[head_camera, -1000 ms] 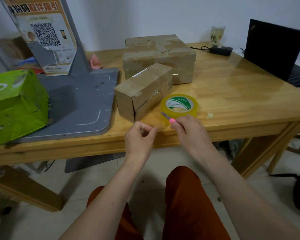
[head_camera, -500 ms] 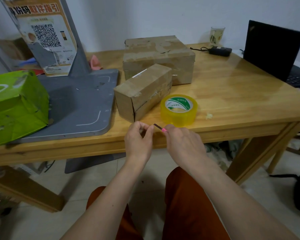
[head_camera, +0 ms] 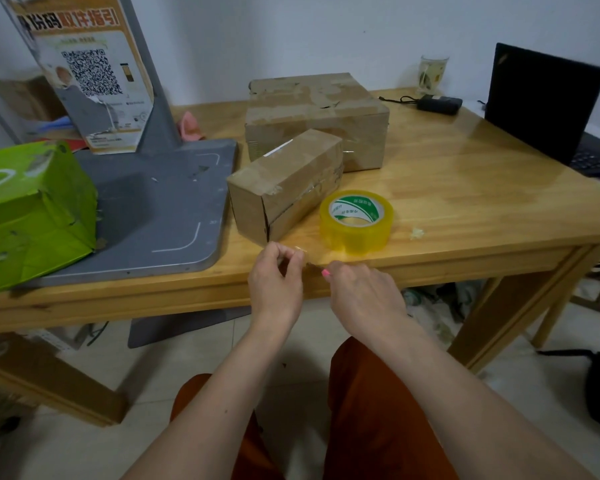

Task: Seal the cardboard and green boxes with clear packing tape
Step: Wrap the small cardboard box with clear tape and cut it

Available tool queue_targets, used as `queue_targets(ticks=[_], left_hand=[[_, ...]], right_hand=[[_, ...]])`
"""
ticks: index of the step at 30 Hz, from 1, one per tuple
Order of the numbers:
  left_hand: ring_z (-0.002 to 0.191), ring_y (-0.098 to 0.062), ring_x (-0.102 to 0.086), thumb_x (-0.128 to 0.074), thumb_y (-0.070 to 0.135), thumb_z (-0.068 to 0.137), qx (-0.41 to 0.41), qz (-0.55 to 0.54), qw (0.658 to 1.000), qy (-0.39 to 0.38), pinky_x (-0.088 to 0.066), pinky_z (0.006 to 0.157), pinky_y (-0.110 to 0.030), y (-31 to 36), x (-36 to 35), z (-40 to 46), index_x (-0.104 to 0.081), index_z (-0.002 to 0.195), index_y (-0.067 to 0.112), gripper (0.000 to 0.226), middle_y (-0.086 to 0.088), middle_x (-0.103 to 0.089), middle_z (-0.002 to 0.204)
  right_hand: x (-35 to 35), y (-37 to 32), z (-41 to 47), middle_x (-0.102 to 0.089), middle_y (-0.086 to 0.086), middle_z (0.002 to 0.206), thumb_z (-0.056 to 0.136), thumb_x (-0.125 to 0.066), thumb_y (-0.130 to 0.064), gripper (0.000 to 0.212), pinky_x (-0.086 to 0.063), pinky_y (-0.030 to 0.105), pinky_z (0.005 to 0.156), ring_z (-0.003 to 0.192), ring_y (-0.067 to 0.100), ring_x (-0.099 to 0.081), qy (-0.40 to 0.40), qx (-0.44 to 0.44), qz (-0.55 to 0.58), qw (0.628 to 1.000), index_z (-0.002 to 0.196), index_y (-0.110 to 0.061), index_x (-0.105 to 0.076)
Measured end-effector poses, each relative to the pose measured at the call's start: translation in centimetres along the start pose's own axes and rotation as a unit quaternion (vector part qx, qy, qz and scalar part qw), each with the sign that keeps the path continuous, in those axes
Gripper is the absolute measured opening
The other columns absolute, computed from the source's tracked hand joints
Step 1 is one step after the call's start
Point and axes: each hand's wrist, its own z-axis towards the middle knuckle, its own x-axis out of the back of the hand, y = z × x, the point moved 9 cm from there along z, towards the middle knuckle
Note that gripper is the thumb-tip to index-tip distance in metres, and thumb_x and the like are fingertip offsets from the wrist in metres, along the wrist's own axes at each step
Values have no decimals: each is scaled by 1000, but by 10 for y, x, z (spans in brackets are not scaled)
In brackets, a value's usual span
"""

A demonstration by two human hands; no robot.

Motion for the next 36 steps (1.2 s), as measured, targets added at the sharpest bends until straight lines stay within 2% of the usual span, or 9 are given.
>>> queue_targets(ticks=[5,9,12,14,18,21,25,32,36], left_hand=[[82,-25,-62,-59,25,96,26,0,1000,-13,-51,76,-39,2,4,4,-54,77,17,21,-5,-62,81],[83,-22,-61,-61,25,94,43,6,999,-22,-48,76,-36,-1,4,3,-56,79,17,17,-3,-64,82],[83,-18,-61,-63,26,92,53,9,998,-26,-48,74,-31,-2,5,5,-57,78,18,17,0,-65,83],[83,-16,-62,-66,26,91,59,4,998,-33,-50,75,-31,-2,4,5,-58,78,17,18,0,-67,85],[81,-25,-66,-68,17,87,61,4,997,-42,-56,78,-41,0,3,5,-58,77,16,15,-6,-68,82],[76,-25,-65,-67,11,86,51,6,997,-49,-56,79,-46,1,6,5,-56,74,18,18,-3,-65,75],[71,-16,-58,-67,11,87,36,40,997,-56,-54,78,-40,2,8,5,-57,77,18,16,4,-60,74],[83,-18,-59,-67,16,89,53,123,988,-74,-50,77,-31,-4,11,5,-59,82,19,11,7,-58,78],[91,-17,-61,-66,16,90,68,130,984,-100,-53,85,-35,-10,12,1,-62,91,15,5,5,-61,86]], right_hand=[[11,-2,-4,-61,1,82,104,-34,-31,25,-33,32,61,81,26,-64,23,-4,42,999,104,-18,-55],[24,8,-1,-42,-9,64,97,-47,-35,21,-29,30,54,60,20,-47,54,-47,76,995,81,-23,-40],[33,17,10,-48,-4,73,93,-56,-29,16,-34,30,61,72,24,-52,74,-61,98,991,83,-21,-46],[38,17,19,-53,-2,82,93,-59,-24,7,-39,29,64,79,21,-54,84,-48,125,988,96,-18,-57],[30,2,38,-57,-2,95,91,-61,-16,34,-40,29,68,92,20,-57,25,-9,147,989,124,-22,-57],[21,-3,43,-54,-2,91,91,-62,-15,26,-37,28,64,84,19,-53,9,-7,131,991,116,-19,-59],[18,0,44,-56,0,89,91,-62,-20,14,-39,29,62,82,20,-55,16,-15,108,994,105,-19,-60],[21,3,44,-56,-1,91,92,-62,-21,18,-39,28,63,81,18,-54,25,-22,92,995,110,-20,-59],[23,0,43,-57,-1,88,91,-64,-22,17,-44,31,63,81,20,-56,27,-19,114,993,107,-18,-60]])
